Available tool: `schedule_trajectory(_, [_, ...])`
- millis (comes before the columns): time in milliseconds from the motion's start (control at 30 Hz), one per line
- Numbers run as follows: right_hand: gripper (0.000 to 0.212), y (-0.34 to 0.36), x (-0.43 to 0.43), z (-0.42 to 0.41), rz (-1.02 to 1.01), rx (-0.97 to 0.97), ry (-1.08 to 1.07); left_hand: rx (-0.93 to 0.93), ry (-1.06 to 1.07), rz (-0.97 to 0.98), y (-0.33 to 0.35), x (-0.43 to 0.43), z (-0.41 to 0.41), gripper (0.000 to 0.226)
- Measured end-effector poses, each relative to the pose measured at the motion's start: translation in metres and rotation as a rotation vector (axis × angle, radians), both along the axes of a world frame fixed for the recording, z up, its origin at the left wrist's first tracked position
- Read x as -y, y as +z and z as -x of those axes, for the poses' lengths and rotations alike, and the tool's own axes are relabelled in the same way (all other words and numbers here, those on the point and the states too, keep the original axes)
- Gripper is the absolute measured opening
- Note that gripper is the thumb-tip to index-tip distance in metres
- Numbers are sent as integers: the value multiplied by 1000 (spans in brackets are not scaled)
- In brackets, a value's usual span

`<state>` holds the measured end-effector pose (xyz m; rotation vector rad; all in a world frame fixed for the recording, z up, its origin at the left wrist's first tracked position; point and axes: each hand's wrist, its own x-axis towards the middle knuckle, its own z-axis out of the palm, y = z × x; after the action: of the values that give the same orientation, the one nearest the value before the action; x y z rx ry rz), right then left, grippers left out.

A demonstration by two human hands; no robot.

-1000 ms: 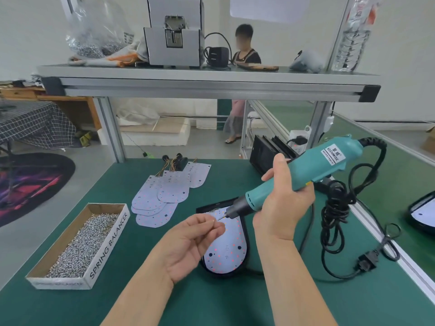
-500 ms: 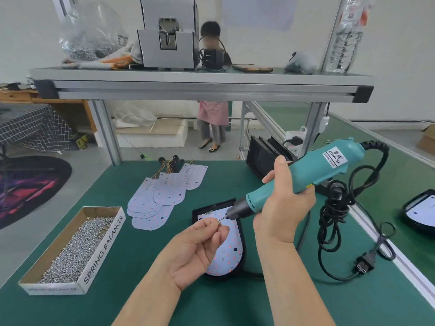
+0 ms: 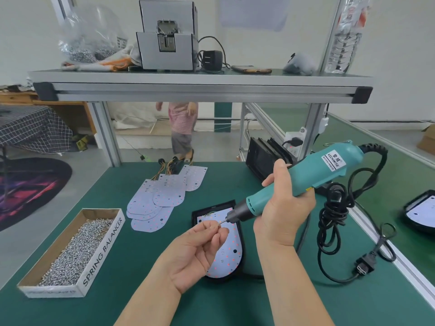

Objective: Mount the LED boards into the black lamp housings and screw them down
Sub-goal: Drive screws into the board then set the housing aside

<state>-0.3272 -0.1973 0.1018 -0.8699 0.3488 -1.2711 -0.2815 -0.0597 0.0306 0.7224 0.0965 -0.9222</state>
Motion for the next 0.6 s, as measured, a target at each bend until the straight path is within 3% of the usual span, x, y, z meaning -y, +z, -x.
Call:
schedule_trajectory(200, [17, -1, 0, -2, 24, -5, -18, 131, 26, -21, -1, 1, 4, 3])
schedule_trajectory(367, [17, -4, 1, -8, 8, -7, -51, 340, 184, -95, -7, 10, 9, 18])
schedule_trajectory(600, [21, -6, 7, -18, -38, -5, -20, 477, 204, -234, -12, 8, 0, 13])
